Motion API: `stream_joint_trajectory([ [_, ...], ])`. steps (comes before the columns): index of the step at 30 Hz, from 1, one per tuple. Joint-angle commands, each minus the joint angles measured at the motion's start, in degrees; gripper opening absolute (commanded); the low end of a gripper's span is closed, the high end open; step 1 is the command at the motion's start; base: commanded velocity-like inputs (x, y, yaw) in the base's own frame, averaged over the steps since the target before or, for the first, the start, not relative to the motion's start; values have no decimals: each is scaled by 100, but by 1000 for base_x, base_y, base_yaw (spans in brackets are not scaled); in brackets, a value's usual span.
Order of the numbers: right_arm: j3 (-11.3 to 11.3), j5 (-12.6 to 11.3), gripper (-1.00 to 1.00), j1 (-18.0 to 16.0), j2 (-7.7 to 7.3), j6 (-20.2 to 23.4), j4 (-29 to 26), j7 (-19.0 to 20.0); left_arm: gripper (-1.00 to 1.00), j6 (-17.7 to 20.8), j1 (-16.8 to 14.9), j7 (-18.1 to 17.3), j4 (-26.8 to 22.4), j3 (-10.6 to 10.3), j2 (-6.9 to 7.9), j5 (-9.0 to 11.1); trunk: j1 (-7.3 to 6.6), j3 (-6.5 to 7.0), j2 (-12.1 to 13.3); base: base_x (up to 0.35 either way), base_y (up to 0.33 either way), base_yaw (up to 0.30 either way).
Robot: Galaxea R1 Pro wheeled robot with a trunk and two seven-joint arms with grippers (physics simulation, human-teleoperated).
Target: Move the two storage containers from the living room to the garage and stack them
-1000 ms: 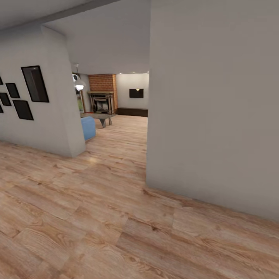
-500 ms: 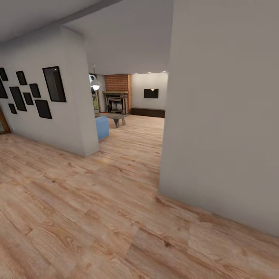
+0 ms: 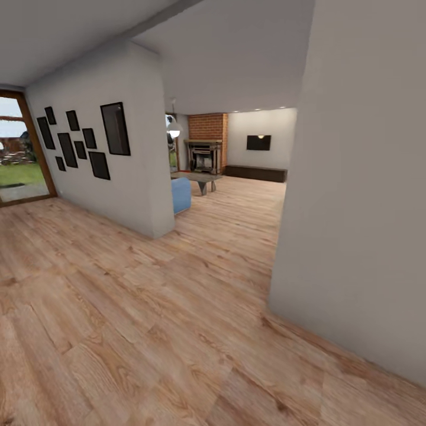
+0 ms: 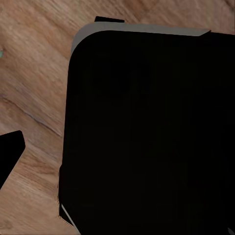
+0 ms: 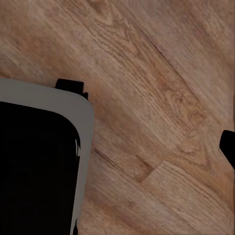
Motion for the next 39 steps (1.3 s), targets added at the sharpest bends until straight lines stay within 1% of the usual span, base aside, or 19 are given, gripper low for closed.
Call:
stream_joint_trajectory([
  [1,48,-43,100,-1,-4,-10,-12,-29,100,-13,-2,7,0,3,-2,48,3,-5,-2,322,0,271],
  [4,48,-43,100,-1,-4,-10,-13,-30,100,-13,-2,7,0,5,-2,48,3,-5,-2,322,0,216],
  [9,48,-44,100,-1,-4,-10,-12,-30,100,-13,-2,7,0,5,-2,48,3,-5,-2,322,0,63],
  [24,52,-92,100,-1,-4,-4,-12,-30,100,-13,-2,7,0,5,-2,48,3,-5,-2,322,0,4],
  [39,67,-37,100,-1,-4,7,-27,-21,100,-13,-2,7,0,6,-2,48,3,-5,-2,322,0,0],
])
